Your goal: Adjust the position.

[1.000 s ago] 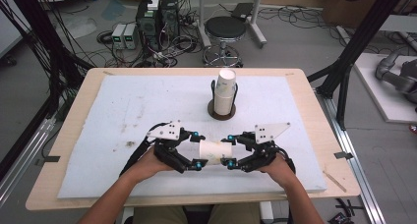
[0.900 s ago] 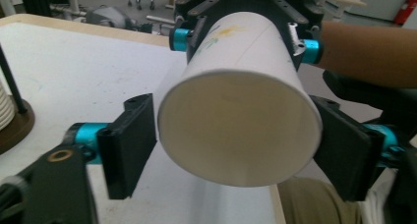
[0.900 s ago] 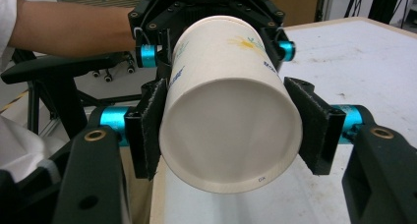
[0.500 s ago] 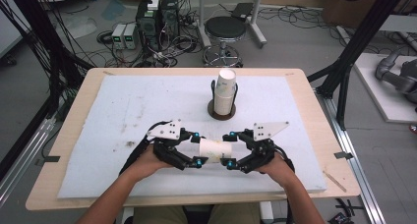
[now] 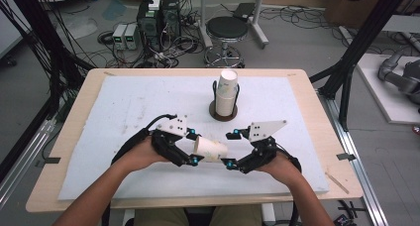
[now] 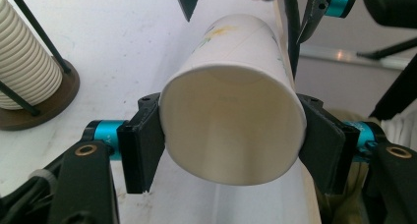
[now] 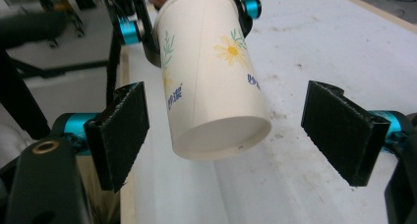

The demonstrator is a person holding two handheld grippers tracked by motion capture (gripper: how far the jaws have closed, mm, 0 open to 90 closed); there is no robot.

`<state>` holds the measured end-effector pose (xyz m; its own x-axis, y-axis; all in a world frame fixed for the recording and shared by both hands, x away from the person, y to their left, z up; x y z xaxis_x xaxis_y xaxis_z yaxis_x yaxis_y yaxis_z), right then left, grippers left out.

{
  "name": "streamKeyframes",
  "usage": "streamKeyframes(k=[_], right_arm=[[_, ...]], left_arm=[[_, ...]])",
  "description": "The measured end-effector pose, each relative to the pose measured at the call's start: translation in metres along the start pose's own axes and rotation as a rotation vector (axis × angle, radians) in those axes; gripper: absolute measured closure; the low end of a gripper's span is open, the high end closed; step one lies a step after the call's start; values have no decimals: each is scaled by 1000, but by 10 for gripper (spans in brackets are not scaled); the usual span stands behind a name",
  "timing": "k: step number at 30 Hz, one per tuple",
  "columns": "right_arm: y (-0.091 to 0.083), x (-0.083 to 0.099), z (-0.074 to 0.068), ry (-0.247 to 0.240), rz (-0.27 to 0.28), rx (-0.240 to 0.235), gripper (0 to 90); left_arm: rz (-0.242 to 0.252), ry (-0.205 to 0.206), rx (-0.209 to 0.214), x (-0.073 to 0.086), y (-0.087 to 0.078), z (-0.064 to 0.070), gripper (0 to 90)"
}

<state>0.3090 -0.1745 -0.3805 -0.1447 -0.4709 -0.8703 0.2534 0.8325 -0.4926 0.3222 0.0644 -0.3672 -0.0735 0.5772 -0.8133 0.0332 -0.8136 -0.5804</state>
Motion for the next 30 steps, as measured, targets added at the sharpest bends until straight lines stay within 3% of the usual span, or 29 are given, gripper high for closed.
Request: streamKeyframes(k=[1,2,4,10,20,23,28,30], right_arm=[[1,-1,-1,-10,-15,6,183],[1,-1,-1,-10,-15,6,183],[3,-5,0,-46,-55,17,183],[6,-14,-1,-83,-105,19,183],[10,-21,0,-113,-158,23,183],[13,-21,0,-124,-176,22,183],[18,-21,0,-133,-205,15,184],[21,-22,0,-141,-216,14,184]], left_arm=[[-39,15,-3,-5,-1,-1,321],[-39,15,-3,-5,-1,-1,321],[-83,24,-8,-9,-1,-1,321],[-221,51,-16,-23,0,-4,321],[-296,79,-28,-38,2,-5,322],[-355,100,-30,-41,3,-6,322],[-388,96,-29,-44,6,-5,323],[-424,101,-29,-43,9,-5,324]])
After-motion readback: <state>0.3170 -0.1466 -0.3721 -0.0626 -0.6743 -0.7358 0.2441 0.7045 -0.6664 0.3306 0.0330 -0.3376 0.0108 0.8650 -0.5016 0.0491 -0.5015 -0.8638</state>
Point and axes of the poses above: each handheld gripper's, and its own axes: y roughly forward along the jaws, x roughly out of its underside, z roughly to its right, the point moved 3 cm from there along y, roughly forward along the jaws, and after that the axes turned 3 degrees about x, right-handed, at the moved point
